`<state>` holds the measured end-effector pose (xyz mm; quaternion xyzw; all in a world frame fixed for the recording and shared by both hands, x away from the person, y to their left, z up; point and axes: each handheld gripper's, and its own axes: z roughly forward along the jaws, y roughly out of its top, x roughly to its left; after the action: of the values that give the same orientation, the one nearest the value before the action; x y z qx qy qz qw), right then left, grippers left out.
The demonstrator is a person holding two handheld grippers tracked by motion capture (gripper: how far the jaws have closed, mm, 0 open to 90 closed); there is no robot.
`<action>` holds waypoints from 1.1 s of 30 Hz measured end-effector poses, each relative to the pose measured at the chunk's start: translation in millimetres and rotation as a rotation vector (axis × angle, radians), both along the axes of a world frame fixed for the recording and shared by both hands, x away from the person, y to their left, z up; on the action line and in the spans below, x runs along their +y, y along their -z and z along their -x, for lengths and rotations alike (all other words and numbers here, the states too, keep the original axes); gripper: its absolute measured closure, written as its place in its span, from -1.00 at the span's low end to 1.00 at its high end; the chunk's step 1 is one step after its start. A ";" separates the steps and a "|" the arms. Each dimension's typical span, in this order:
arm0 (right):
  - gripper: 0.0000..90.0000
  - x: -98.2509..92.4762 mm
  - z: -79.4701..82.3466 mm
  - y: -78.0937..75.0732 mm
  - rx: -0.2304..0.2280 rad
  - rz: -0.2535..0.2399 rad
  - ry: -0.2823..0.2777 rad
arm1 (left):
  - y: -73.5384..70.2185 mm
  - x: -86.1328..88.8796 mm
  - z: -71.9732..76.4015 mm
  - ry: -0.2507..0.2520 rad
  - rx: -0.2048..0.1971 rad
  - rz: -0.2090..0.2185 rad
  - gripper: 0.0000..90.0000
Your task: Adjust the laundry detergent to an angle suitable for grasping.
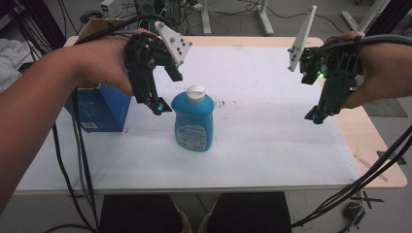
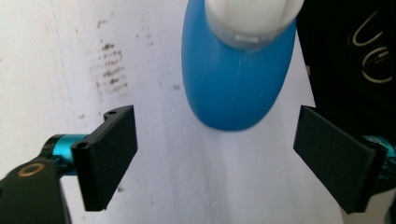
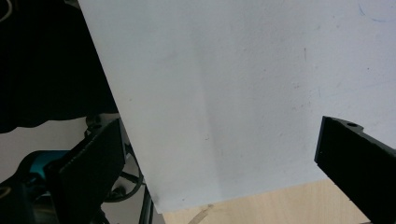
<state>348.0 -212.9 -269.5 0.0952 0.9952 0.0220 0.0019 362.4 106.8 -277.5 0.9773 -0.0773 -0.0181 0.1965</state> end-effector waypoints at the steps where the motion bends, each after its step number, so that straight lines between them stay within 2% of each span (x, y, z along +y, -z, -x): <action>1: -0.97 0.3 0.0 -0.2 -0.001 0.000 0.002 | -1.9 1.2 0.3 -0.005 -0.004 -0.009 -0.71; 7: -0.97 1.1 -2.2 -0.8 -0.004 -0.005 -0.005 | -10.8 6.8 0.7 -0.042 -0.023 -0.050 -0.83; 11: -0.97 1.9 -4.0 -1.5 -0.001 -0.006 -0.006 | -17.3 12.9 0.7 -0.080 -0.028 -0.107 -0.89; 13: -0.97 2.4 -5.7 -2.0 -0.002 -0.011 -0.014 | -18.0 14.1 0.8 -0.089 -0.032 -0.116 -0.95; 14: -0.97 2.9 -6.2 -2.5 0.001 -0.012 -0.012 | -19.9 16.3 0.4 -0.100 -0.025 -0.137 -0.95; 17: -0.97 5.3 -9.1 -3.0 0.005 -0.012 -0.019 | -23.4 19.0 0.2 -0.111 -0.024 -0.157 -0.96; 19: -0.97 7.5 -10.5 -3.9 0.007 -0.004 -0.013 | -25.4 20.3 -0.2 -0.121 -0.040 -0.184 -0.96; 20: -0.97 8.7 -11.6 -4.2 0.008 -0.004 -0.017 | -25.4 20.3 -0.2 -0.121 -0.040 -0.184 -0.96; 21: -0.97 10.0 -12.3 -4.6 0.009 -0.006 -0.018 | -26.2 22.0 -2.3 -0.131 -0.034 -0.211 -0.96; 24: -0.97 13.8 -14.5 -4.0 0.011 -0.014 -0.028 | -27.2 23.3 -6.2 -0.149 -0.032 -0.224 -0.96; 27: -0.97 16.2 -16.5 -1.7 0.018 -0.007 -0.037 | -28.8 23.0 -15.7 -0.165 -0.049 -0.241 -0.96; 33: -0.97 21.0 -22.4 3.3 0.030 -0.004 -0.054 | -27.4 19.7 -23.8 -0.181 -0.038 -0.258 -0.96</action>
<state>370.5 -191.9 -272.7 0.0688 0.9973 0.0228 -0.0138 386.2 126.6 -250.1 0.9975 0.0104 0.0082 0.0688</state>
